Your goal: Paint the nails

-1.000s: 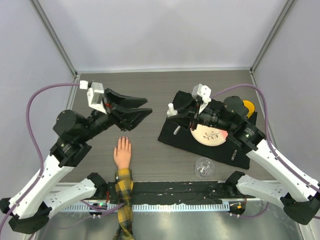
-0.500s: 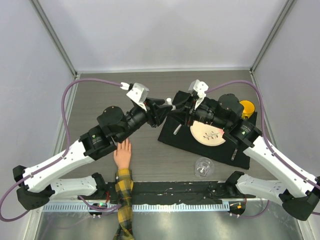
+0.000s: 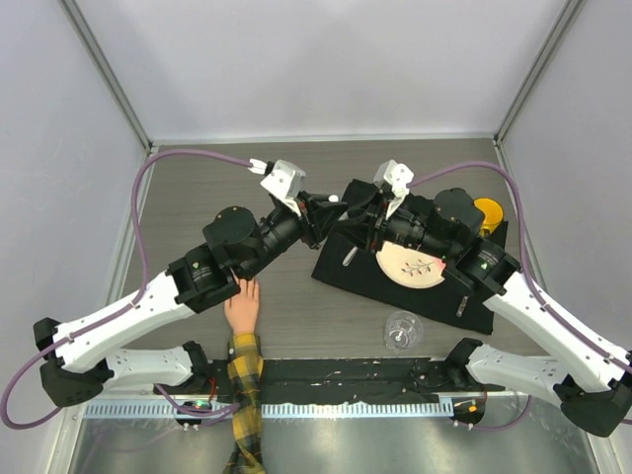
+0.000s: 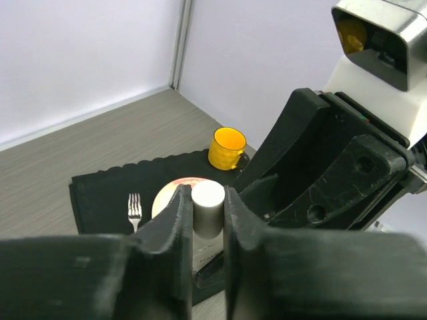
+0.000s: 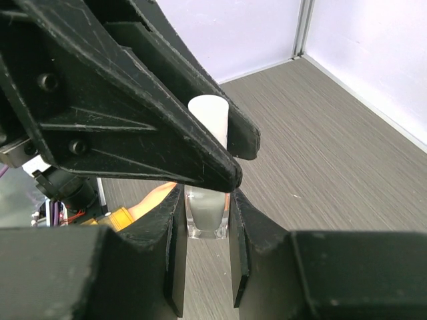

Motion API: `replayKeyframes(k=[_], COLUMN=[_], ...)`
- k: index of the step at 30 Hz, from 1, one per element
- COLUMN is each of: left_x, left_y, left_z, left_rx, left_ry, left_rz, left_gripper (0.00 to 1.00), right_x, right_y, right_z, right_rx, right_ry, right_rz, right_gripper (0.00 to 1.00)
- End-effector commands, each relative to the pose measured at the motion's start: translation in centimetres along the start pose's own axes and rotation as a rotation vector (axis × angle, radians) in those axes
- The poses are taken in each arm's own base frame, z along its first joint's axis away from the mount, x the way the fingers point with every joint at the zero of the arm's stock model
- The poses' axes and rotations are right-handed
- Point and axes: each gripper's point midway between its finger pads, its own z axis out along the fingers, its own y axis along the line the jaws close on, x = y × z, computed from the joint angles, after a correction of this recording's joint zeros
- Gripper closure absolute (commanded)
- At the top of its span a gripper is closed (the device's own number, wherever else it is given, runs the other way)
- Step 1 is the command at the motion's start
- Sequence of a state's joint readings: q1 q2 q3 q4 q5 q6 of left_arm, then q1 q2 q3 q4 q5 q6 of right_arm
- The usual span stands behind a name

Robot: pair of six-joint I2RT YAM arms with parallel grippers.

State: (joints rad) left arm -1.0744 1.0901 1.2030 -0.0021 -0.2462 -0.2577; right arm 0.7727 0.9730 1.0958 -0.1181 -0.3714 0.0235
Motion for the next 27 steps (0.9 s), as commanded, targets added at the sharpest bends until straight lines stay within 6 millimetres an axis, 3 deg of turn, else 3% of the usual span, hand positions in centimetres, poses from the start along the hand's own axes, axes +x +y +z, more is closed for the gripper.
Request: replayKeyframes(k=[1,2,5,6,7,8,9,10,12,14,18,21,22,24,27], left_x=[-2.3,-2.5,-0.4,0.3,0.6,0.6,0.4,0.5,0.5,0.3,-0.2,-1.3,-2.3,-1.6,-2.9], left_y=[-0.8,-1.7,-5.8,-4.8,-7.9,-8.4,-8.4,-9.5,-10.0,-10.0,-9.8,-8.9,-8.8,-6.8,-4.2], left_z=[-0.1,-0.3,-1.9,-2.2,-5.3,-6.4,-7.9,-10.5,-12.5,-12.8,-11.8,-10.4,-10.6,-8.9,-7.9], left_rx=[0.038,0.086,0.432,0.476,0.756,0.861,0.966,1.181,1.297,1.313,1.281,1.172,1.140,0.951,0.706], left_ry=[-0.026,-0.017,0.126,0.186,0.252,0.274,0.313,0.294,0.278,0.292,0.299,0.269,0.245,0.247,0.163], left_rz=[0.013,0.029,0.078,0.048,0.012,-0.016,-0.079,-0.050,-0.035,-0.053,-0.054,-0.054,-0.029,0.009,0.122], left_gripper=[1.00,1.00,1.00,1.00,1.00,1.00,1.00,1.00,1.00,1.00,1.00,0.98,0.89,0.62,0.43], right_x=[-2.7,-2.8,-2.6,-2.4,-2.5,-2.9,-2.9,-4.1,-4.6,-5.6,-5.5,-4.0,-3.4,-3.0,-2.0], right_y=[1.5,1.8,5.0,7.7,9.6,11.1,13.3,14.1,15.6,16.5,16.1,13.7,12.9,10.4,7.1], right_z=[-1.0,-1.2,-2.1,-3.1,-3.9,-4.8,-6.5,-6.9,-8.3,-9.5,-8.8,-6.5,-6.0,-4.6,-3.3], right_rx=[-0.045,-0.059,-0.236,-0.401,-0.519,-0.615,-0.759,-0.818,-0.917,-0.980,-0.948,-0.758,-0.705,-0.531,-0.337], right_ry=[-0.081,-0.087,-0.087,-0.085,-0.105,-0.130,-0.098,-0.178,-0.161,-0.229,-0.208,-0.136,-0.099,-0.074,-0.026], right_rz=[-0.048,-0.055,-0.090,-0.099,-0.111,-0.108,0.000,-0.032,0.106,0.070,0.064,-0.016,-0.043,-0.058,-0.089], right_gripper=[1.00,1.00,1.00,1.00,1.00,1.00,1.00,1.00,1.00,1.00,1.00,1.00,1.00,1.00,1.00])
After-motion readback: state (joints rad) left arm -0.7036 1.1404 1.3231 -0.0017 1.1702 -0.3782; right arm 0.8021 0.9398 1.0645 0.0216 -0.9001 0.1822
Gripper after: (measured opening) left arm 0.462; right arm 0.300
